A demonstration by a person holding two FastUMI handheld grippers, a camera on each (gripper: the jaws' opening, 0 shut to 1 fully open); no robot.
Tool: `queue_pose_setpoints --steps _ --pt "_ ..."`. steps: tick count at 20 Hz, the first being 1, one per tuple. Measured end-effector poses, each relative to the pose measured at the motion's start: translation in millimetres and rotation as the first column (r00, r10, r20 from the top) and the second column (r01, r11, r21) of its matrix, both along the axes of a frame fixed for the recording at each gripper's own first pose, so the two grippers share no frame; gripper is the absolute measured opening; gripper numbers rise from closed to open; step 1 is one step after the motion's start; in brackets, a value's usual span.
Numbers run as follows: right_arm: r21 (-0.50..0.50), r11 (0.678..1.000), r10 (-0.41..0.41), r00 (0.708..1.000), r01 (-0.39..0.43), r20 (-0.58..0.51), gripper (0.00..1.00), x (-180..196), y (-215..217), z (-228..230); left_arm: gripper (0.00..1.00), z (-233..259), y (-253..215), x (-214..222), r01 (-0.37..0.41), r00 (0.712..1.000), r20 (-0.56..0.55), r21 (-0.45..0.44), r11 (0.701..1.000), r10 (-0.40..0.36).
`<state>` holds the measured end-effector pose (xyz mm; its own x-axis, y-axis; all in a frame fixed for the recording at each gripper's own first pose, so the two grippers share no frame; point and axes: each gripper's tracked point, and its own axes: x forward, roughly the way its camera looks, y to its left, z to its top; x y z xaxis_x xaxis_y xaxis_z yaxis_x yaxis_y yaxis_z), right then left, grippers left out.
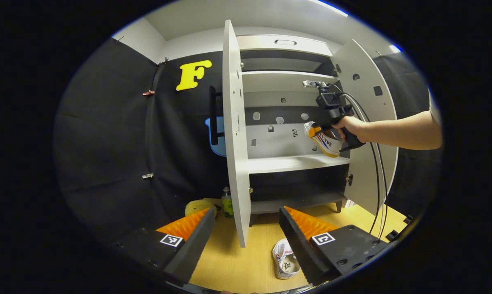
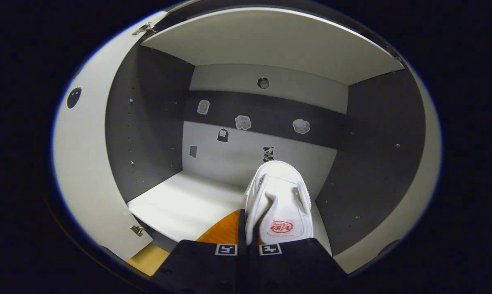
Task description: Grab one shoe with the right hand and put it into the shoe cabinet, grab the other shoe with the left hand and put it into the shoe cabinet; then close the right door with the right hand and the left door with the left hand.
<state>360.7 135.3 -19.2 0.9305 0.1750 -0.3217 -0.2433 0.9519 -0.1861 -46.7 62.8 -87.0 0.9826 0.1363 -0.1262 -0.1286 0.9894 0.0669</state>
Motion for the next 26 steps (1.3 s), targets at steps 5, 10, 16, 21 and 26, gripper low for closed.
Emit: queue_pose_setpoints --steps 5,10,16,21,26 --pt "-0.102 0.994 -0.043 0.996 0.035 -0.072 0.05 67.3 -11.5 -32.9 0.98 7.4 -0.8 1.5 -0.075 0.997 0.015 -0.007 0.997 0.075" --pt "-0.102 0.994 -0.046 0.983 0.028 -0.180 0.05 91.4 -4.8 -66.3 0.98 3.7 3.7 -2.2 -0.139 0.990 -0.003 0.008 0.990 0.139" --pt "-0.038 0.996 -0.093 0.952 0.086 -0.291 0.06 102.8 -1.7 -98.4 0.98 9.0 11.2 -9.7 -0.211 0.977 0.000 0.008 0.977 0.211" --pt "-0.030 0.993 -0.116 0.949 0.112 -0.295 0.25 97.7 -6.2 -97.7 0.98 13.3 1.5 -13.2 -0.215 0.977 0.006 0.009 0.977 0.215" --pt "0.082 0.994 -0.050 0.963 0.074 -0.266 0.56 58.6 7.0 -70.6 0.98 19.1 -16.6 -7.5 -0.169 0.985 0.031 -0.042 0.985 0.171"
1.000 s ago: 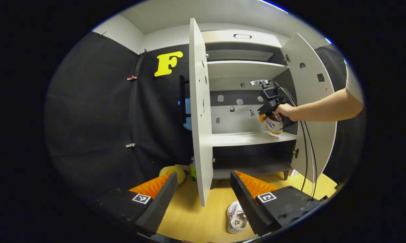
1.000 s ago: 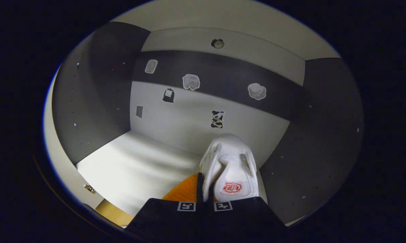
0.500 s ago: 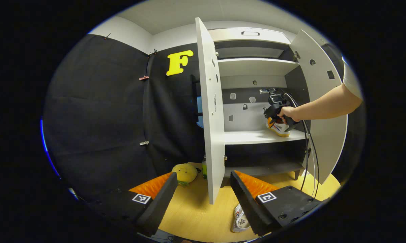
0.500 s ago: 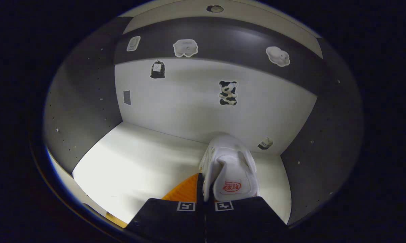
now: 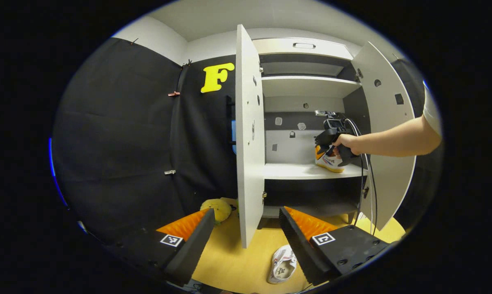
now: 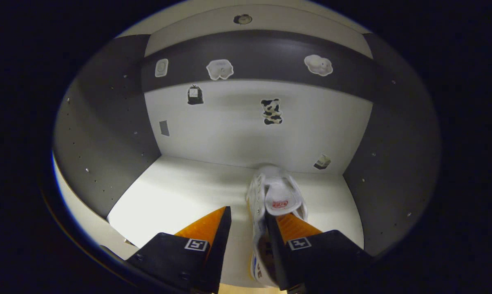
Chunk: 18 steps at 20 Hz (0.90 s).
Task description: Grab one shoe with the right hand and put it into the shoe cabinet, grab the other shoe with the left hand and put it into the shoe cabinet; then close the right door with the right hand and the left door with the left hand.
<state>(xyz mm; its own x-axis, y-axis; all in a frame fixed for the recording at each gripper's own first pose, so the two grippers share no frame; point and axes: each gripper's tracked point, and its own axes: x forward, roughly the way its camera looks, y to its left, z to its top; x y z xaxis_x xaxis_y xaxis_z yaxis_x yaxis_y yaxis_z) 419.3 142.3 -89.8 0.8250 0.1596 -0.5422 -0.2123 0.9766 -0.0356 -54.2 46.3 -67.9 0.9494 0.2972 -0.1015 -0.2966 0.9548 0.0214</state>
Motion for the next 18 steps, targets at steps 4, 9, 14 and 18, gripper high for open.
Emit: queue_pose_setpoints --steps 4,9,14,18 --pt "0.065 0.997 0.029 0.997 -0.033 0.074 0.94 -53.3 7.9 22.1 0.99 5.3 -10.2 4.5 0.051 0.998 0.023 0.001 0.999 -0.051" --pt "0.092 0.994 0.036 0.982 -0.054 0.184 0.99 -116.1 5.7 50.4 0.99 -0.5 -17.2 8.3 0.117 0.993 0.030 -0.012 0.993 -0.116" --pt "0.103 0.994 0.013 0.958 -0.045 0.286 0.99 -183.8 -10.6 68.3 0.99 -33.4 -14.0 10.6 0.171 0.985 -0.019 -0.031 0.985 -0.172" --pt "0.120 0.993 -0.025 0.947 -0.014 0.319 0.98 -243.6 -31.7 53.1 0.98 -73.6 -2.6 11.5 0.215 0.972 -0.091 -0.039 0.976 -0.218"
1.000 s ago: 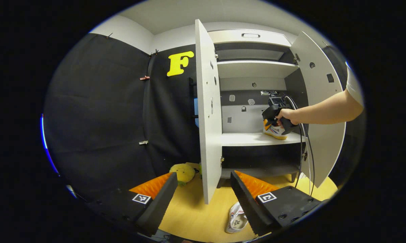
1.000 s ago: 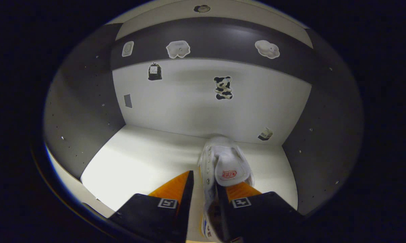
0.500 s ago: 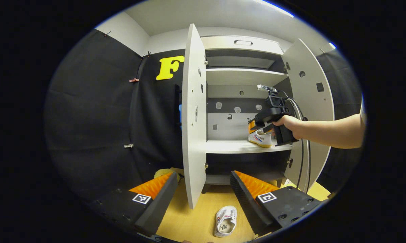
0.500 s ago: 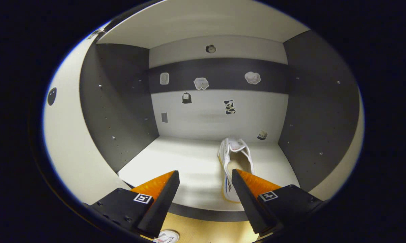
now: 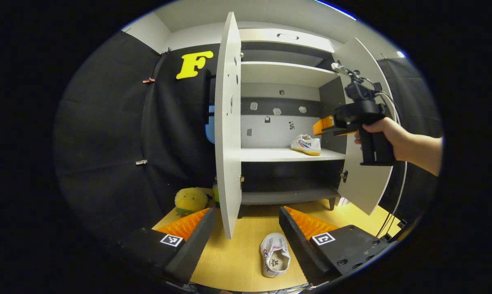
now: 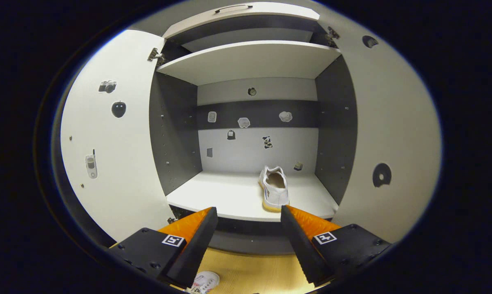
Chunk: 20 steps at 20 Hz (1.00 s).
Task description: Grab one shoe with the right hand and put it into the shoe cabinet, grab the other shoe with the left hand and put it into the shoe cabinet; then close the right door with the right hand and the left door with the left hand.
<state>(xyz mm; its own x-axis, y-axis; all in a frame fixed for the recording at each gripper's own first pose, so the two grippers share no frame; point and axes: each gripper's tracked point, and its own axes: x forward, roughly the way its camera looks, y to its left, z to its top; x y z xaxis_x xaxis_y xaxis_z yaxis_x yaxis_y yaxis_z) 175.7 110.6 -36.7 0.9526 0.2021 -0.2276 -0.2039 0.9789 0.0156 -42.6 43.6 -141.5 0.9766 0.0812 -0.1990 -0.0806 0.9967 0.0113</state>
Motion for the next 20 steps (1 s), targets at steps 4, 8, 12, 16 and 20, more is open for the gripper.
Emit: queue_pose_setpoints --steps 4,8,12,16,20 --pt "-0.010 0.999 -0.047 0.998 0.046 -0.041 0.98 -63.9 -25.4 -47.6 0.99 -53.0 0.6 5.4 0.085 0.993 -0.083 -0.003 0.996 -0.085" --pt "-0.060 0.993 -0.114 0.983 0.106 -0.146 0.99 -127.9 -53.7 -101.1 0.99 -115.0 -9.2 6.9 0.180 0.964 -0.195 -0.033 0.983 -0.183" --pt "-0.071 0.982 -0.187 0.950 0.174 -0.250 0.99 -181.9 -78.5 -144.3 0.99 -172.5 -27.6 10.7 0.245 0.916 -0.306 -0.093 0.965 -0.261" --pt "-0.096 0.971 -0.237 0.930 0.218 -0.282 0.99 -219.6 -98.9 -164.1 0.99 -214.5 -41.9 26.1 0.296 0.869 -0.383 -0.107 0.949 -0.314" --pt "-0.115 0.961 -0.273 0.915 0.250 -0.296 0.99 -249.9 -117.9 -170.1 0.95 -240.0 -46.6 54.8 0.312 0.843 -0.437 -0.079 0.947 -0.314"
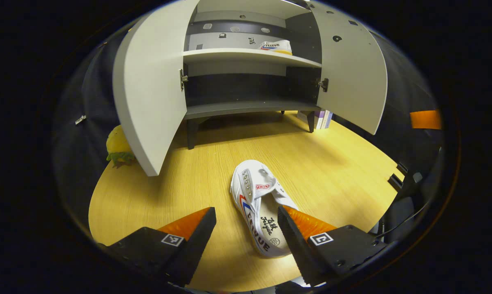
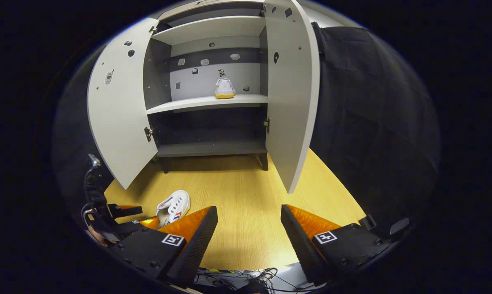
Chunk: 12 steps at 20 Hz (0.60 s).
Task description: Grab one shoe with the right hand and put it into the shoe cabinet, grab the other shoe with the left hand and put it into the shoe cabinet; then close the right door with the right hand and the left door with the left hand.
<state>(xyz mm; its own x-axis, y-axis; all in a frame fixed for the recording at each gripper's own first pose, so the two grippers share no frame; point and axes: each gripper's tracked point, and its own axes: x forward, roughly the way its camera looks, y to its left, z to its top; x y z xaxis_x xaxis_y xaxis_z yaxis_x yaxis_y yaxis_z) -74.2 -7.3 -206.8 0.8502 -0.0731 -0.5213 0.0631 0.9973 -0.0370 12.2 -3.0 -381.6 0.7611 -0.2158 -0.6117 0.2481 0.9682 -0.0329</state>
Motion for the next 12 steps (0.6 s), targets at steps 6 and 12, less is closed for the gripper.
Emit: queue_pose_setpoints --steps 6,12 --pt "0.003 0.999 -0.046 0.999 0.046 -0.007 0.98 -17.9 -40.3 2.2 0.74 -22.9 -4.0 39.9 -0.043 0.997 -0.071 0.008 0.999 0.044" --pt "0.013 0.998 -0.065 0.998 0.065 -0.021 0.98 -11.8 -77.3 -1.5 0.39 -35.0 -11.9 57.8 -0.072 0.994 -0.079 0.090 0.993 0.079"
